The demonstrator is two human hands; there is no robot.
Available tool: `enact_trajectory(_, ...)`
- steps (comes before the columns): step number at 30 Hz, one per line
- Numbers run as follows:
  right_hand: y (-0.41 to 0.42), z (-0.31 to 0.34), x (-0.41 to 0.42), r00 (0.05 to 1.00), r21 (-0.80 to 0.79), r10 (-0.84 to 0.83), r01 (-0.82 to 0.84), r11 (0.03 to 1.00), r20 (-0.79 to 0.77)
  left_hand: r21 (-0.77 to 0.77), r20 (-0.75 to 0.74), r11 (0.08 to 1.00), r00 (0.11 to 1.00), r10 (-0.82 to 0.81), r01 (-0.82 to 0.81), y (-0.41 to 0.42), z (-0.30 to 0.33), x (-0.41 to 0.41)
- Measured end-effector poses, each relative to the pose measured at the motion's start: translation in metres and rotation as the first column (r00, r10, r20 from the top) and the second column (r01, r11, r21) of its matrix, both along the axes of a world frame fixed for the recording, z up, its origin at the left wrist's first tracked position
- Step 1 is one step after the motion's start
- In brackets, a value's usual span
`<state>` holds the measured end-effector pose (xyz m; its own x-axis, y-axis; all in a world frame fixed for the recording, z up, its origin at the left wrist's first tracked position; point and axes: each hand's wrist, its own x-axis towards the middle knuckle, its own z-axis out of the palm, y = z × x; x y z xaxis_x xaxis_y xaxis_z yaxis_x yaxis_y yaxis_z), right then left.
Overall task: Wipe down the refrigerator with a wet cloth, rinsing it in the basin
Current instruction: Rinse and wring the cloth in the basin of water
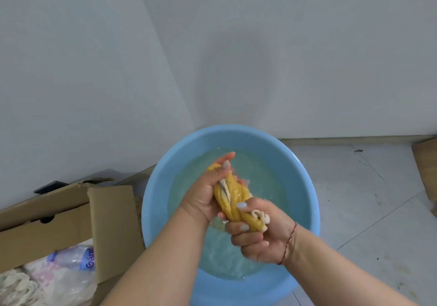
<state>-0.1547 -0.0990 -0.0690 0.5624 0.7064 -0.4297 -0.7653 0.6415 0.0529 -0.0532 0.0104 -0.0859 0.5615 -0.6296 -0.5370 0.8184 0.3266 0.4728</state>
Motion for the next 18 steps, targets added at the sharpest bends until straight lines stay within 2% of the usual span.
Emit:
enact_trajectory(1,-0.003,0.001,0.002,0.997,-0.276,0.08,-0.072,0.958,0.018,0.138,0.048,0.989,0.997,-0.053,0.046,-0.001,0.003,0.003)
enact_trajectory(2,-0.003,0.002,0.005,0.985,-0.54,0.174,-0.138,0.83,0.016,0.256,0.092,0.964,0.991,-0.094,0.068,-0.001,0.003,0.004)
enact_trajectory(3,-0.002,0.002,0.011,0.958,-0.753,0.287,-0.184,0.632,0.007,0.341,0.129,0.938,0.985,-0.117,0.067,-0.001,0.001,0.005)
enact_trajectory(4,0.001,0.0,0.017,0.911,-0.899,0.411,-0.203,0.387,-0.029,0.407,0.166,0.912,0.977,-0.13,0.052,-0.002,-0.003,0.004)
enact_trajectory(5,0.004,-0.003,0.025,0.839,-0.975,0.538,-0.181,0.127,-0.086,0.461,0.196,0.887,0.972,-0.131,0.027,-0.004,-0.008,0.002)
enact_trajectory(6,0.007,-0.006,0.03,0.729,-0.988,0.667,-0.089,-0.128,-0.152,0.514,0.216,0.858,0.969,-0.118,-0.01,-0.006,-0.015,0.0)
enact_trajectory(7,0.011,-0.012,0.034,0.616,-0.944,0.753,0.042,-0.327,-0.234,0.562,0.223,0.825,0.971,-0.081,-0.06,-0.009,-0.022,-0.003)
enact_trajectory(8,0.012,-0.02,0.035,0.565,-0.884,0.77,0.142,-0.445,-0.297,0.609,0.215,0.784,0.976,-0.021,-0.117,-0.012,-0.03,-0.005)
enact_trajectory(11,0.01,-0.035,0.031,0.606,-0.8,0.706,0.184,-0.571,-0.365,0.731,0.165,0.632,0.966,0.199,-0.256,-0.019,-0.051,-0.011)
enact_trajectory(14,0.015,-0.044,0.023,0.611,-0.697,0.697,0.31,-0.647,-0.376,0.781,0.071,0.57,0.943,0.325,-0.255,-0.023,-0.055,-0.016)
enact_trajectory(15,0.016,-0.047,0.019,0.635,-0.675,0.687,0.336,-0.657,-0.353,0.772,0.025,0.596,0.947,0.32,-0.221,-0.024,-0.054,-0.016)
enact_trajectory(16,0.018,-0.049,0.016,0.669,-0.684,0.673,0.332,-0.649,-0.314,0.729,-0.034,0.663,0.958,0.283,-0.17,-0.024,-0.051,-0.015)
enact_trajectory(18,0.019,-0.048,0.011,0.749,-0.762,0.612,0.234,-0.604,-0.255,0.55,-0.197,0.835,0.965,0.176,-0.04,-0.023,-0.034,-0.011)
